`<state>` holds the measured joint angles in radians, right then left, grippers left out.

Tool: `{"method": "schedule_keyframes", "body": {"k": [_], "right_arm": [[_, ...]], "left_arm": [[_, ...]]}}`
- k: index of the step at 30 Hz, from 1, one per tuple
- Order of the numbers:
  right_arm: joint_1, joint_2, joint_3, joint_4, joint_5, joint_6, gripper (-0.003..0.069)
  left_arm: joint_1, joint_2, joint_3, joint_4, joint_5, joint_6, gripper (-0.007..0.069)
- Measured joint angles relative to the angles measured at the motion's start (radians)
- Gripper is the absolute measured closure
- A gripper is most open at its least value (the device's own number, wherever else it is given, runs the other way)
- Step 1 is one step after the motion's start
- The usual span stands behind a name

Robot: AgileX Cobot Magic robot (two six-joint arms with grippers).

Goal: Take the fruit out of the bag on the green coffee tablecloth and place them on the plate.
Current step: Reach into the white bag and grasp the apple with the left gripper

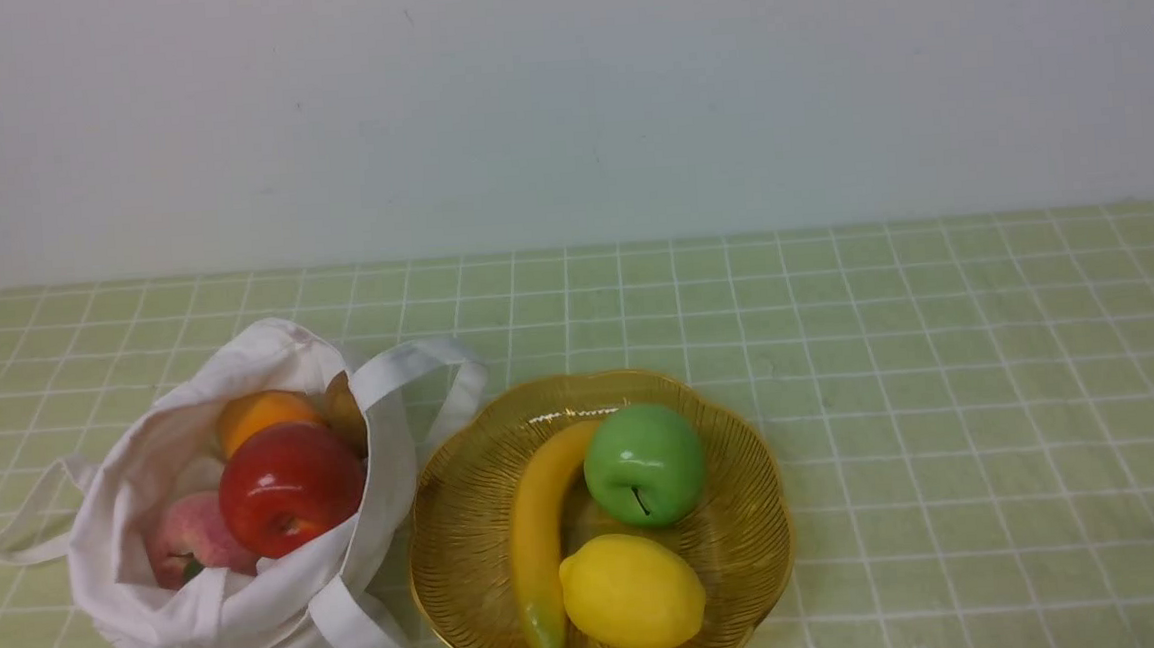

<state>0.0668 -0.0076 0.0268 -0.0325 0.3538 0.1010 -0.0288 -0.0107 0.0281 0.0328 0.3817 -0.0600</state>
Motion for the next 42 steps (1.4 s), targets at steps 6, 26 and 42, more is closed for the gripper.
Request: {"method": "schedule_keyframes", "body": {"k": [6, 26, 42], "right_arm": [[0.000, 0.000, 0.000, 0.000, 0.000, 0.003, 0.0674], [0.000, 0.000, 0.000, 0.000, 0.000, 0.004, 0.0674], [0.000, 0.000, 0.000, 0.000, 0.000, 0.004, 0.0674]], "left_arm": [[0.000, 0.000, 0.000, 0.000, 0.000, 0.000, 0.0632], [0.000, 0.000, 0.000, 0.000, 0.000, 0.000, 0.0632], [0.000, 0.000, 0.000, -0.103, 0.000, -0.034, 0.0632]]}}
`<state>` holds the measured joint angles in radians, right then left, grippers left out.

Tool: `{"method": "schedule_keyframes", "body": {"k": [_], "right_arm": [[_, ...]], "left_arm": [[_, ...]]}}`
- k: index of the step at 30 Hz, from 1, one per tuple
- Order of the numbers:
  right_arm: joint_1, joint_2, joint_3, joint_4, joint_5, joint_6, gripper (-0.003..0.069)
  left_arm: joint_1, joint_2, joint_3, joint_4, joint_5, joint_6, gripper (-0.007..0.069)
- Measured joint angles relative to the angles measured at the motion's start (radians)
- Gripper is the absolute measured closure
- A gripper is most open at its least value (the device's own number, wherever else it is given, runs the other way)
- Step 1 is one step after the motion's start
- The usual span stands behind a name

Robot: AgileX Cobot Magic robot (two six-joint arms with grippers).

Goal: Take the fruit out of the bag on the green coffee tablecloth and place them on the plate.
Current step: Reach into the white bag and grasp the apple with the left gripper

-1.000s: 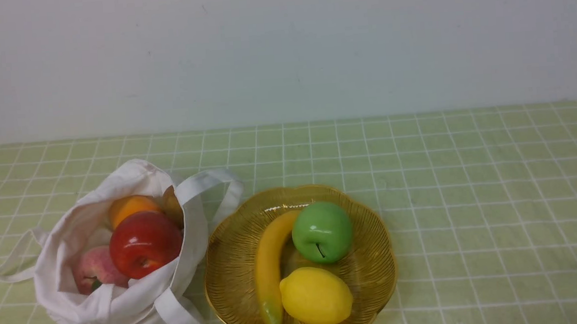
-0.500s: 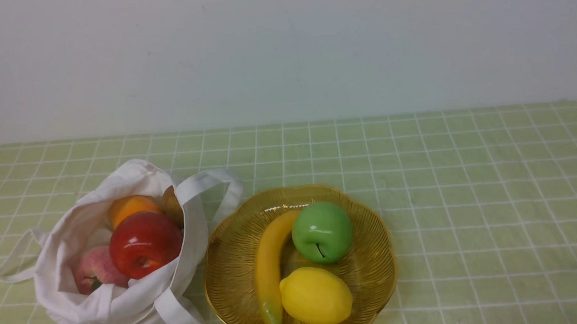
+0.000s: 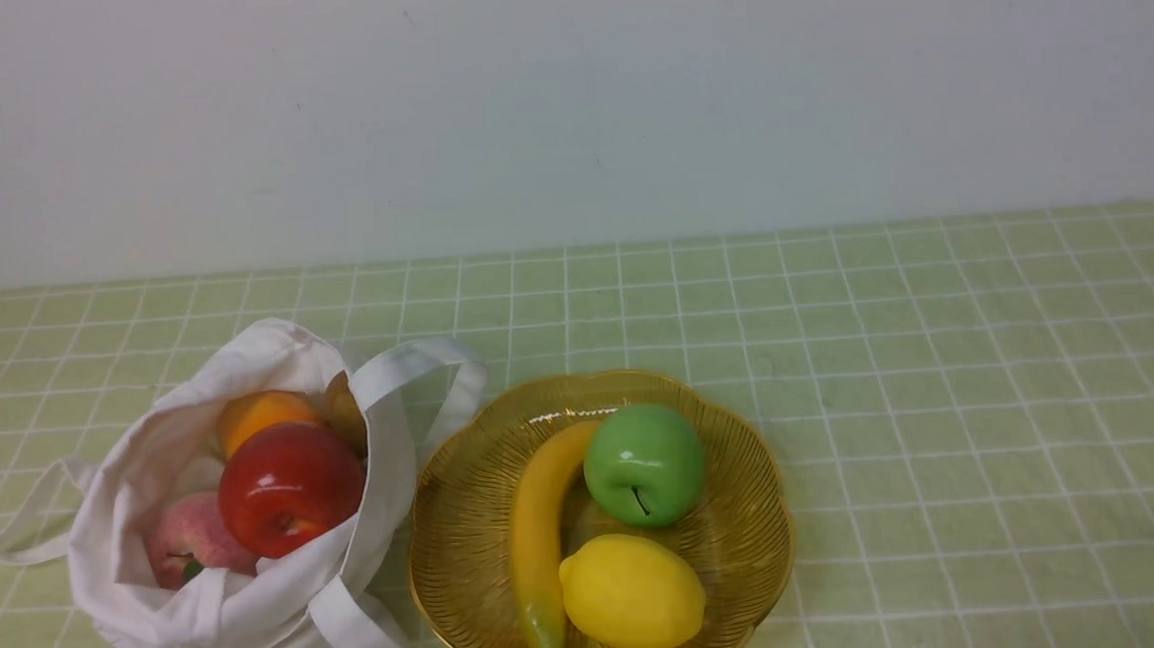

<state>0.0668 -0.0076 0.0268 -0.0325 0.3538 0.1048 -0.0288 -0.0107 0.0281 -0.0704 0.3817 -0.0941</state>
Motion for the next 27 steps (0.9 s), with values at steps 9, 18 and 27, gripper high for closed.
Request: {"method": "schedule_keyframes", "body": {"k": [9, 18, 27], "right_arm": [[0.000, 0.000, 0.000, 0.000, 0.000, 0.000, 0.0674], [0.000, 0.000, 0.000, 0.000, 0.000, 0.000, 0.0674], [0.000, 0.000, 0.000, 0.000, 0.000, 0.000, 0.0674]], "left_arm": [[0.000, 0.000, 0.000, -0.498, 0.000, -0.168, 0.0632], [0.002, 0.000, 0.000, -0.829, -0.129, -0.174, 0.0632], [0.004, 0.119, -0.276, -0.872, 0.045, 0.108, 0.0632]]}}
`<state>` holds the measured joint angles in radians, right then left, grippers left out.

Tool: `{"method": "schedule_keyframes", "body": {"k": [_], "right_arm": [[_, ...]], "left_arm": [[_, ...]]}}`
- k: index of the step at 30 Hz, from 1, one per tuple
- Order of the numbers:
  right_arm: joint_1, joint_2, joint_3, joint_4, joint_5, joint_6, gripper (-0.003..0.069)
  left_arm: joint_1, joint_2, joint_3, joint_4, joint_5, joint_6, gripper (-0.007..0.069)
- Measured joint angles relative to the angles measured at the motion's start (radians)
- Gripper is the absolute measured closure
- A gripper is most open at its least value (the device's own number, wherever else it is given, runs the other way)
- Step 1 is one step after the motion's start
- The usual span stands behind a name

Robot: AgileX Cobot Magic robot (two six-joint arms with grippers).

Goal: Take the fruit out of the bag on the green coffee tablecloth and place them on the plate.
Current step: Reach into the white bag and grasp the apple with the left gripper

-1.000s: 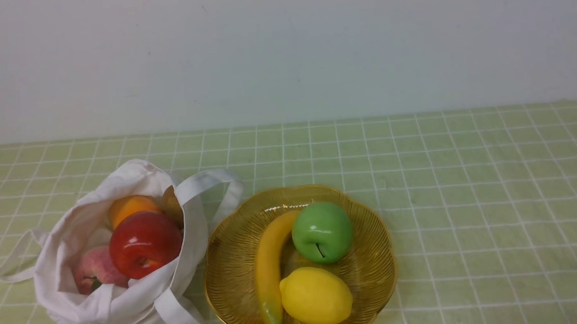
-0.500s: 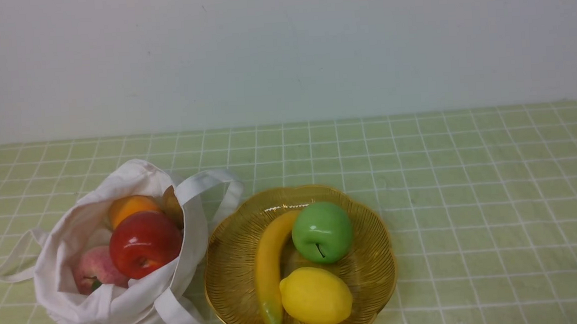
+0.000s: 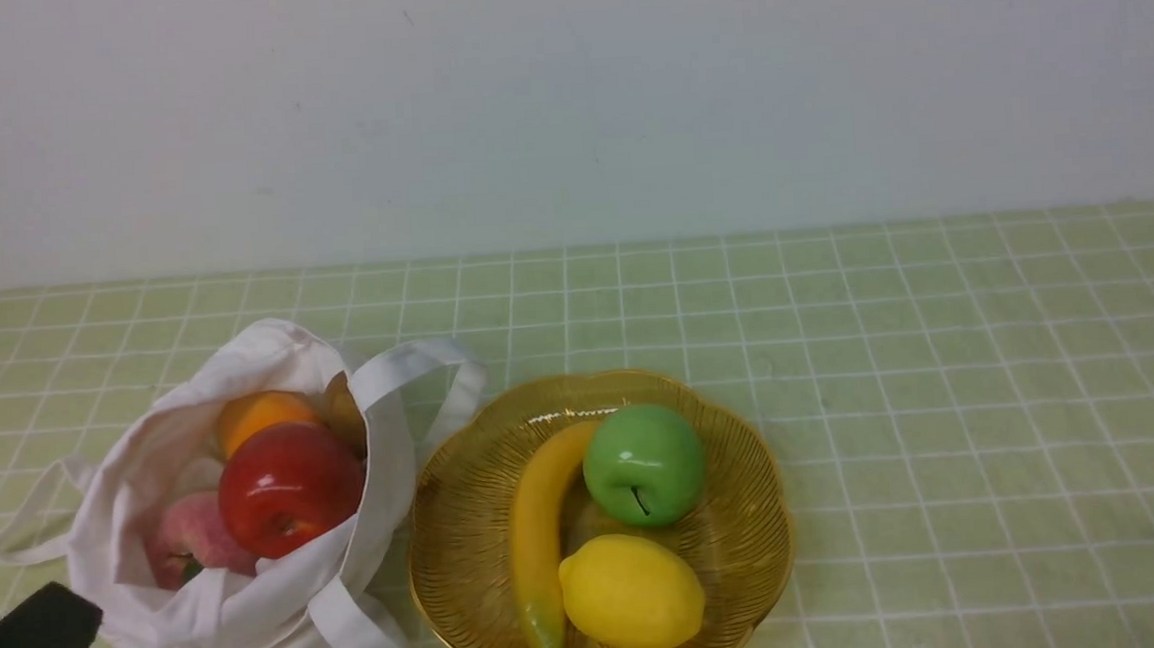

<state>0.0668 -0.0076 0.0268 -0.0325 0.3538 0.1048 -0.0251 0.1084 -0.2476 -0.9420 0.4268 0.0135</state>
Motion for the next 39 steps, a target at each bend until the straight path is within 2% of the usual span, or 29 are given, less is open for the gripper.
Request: {"method": "schedule_keyframes", "body": {"k": [4, 7, 8, 11, 14, 20, 23, 24, 28, 30, 34, 37, 39], "right_arm": [[0.000, 0.000, 0.000, 0.000, 0.000, -0.001, 0.0674], [0.000, 0.000, 0.000, 0.000, 0.000, -0.004, 0.0674], [0.000, 0.000, 0.000, 0.000, 0.000, -0.004, 0.0674], [0.000, 0.000, 0.000, 0.000, 0.000, -0.004, 0.0674], [0.000, 0.000, 0.000, 0.000, 0.000, -0.005, 0.0674], [0.000, 0.000, 0.000, 0.000, 0.000, -0.007, 0.0674], [0.000, 0.000, 0.000, 0.000, 0.000, -0.008, 0.0674], [0.000, 0.000, 0.000, 0.000, 0.000, -0.008, 0.0674], [0.000, 0.000, 0.000, 0.000, 0.000, -0.008, 0.0674], [0.000, 0.000, 0.000, 0.000, 0.000, -0.008, 0.0674], [0.000, 0.000, 0.000, 0.000, 0.000, -0.008, 0.0674], [0.000, 0.000, 0.000, 0.000, 0.000, -0.008, 0.0674], [0.000, 0.000, 0.000, 0.000, 0.000, -0.008, 0.0674]], "left_arm": [[0.000, 0.170, -0.123, 0.100, 0.146, 0.065, 0.0632], [0.000, 0.405, -0.252, 0.279, 0.304, 0.086, 0.0632], [0.000, 0.432, -0.260, 0.301, 0.312, 0.086, 0.0632], [0.000, 0.647, -0.404, 0.475, 0.398, 0.098, 0.0625], [0.000, 0.807, -0.533, 0.591, 0.441, 0.104, 0.0577], [0.000, 0.972, -0.657, 0.616, 0.488, 0.104, 0.0434], [0.000, 1.092, -0.741, 0.604, 0.568, 0.104, 0.0300], [0.000, 1.106, -0.750, 0.604, 0.581, 0.104, 0.0283], [-0.009, 1.243, -0.851, 0.620, 0.621, 0.110, 0.0124], [-0.037, 1.294, -0.894, 0.642, 0.632, 0.117, 0.0083], [-0.113, 1.362, -0.970, 0.704, 0.650, 0.107, 0.0064], [-0.158, 1.406, -1.005, 0.778, 0.650, 0.054, 0.0062], [-0.192, 1.447, -1.021, 0.880, 0.650, -0.023, 0.0062]]}}
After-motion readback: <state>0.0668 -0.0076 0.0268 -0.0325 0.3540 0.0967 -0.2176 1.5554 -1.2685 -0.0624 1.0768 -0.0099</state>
